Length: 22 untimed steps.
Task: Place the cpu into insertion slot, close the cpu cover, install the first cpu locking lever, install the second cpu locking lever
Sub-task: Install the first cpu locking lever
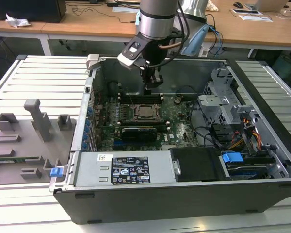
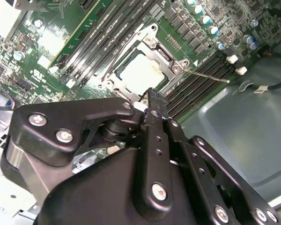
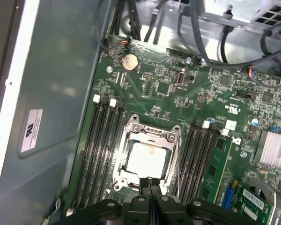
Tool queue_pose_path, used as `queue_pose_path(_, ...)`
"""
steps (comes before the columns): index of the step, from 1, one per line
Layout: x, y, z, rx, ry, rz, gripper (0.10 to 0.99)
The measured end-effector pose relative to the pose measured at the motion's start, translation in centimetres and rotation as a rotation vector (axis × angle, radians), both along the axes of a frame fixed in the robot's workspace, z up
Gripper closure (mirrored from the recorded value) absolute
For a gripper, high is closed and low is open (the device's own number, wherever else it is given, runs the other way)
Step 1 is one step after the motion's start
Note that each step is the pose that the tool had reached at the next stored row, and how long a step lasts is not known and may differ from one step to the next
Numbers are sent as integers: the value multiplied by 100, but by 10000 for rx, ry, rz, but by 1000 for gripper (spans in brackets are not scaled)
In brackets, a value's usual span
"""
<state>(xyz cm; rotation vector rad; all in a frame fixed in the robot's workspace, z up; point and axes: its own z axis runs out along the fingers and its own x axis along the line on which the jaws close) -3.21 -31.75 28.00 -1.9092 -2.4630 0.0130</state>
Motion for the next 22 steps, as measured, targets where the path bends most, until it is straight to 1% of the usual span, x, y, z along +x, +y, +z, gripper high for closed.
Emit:
queue_pose_path(11, 0, 0, 0, 0, 0, 828, 980)
queue_pose_path(13, 0, 0, 0, 0, 0, 1050, 980)
queue_pose_path(22, 0, 0, 0, 0, 0, 1544, 980)
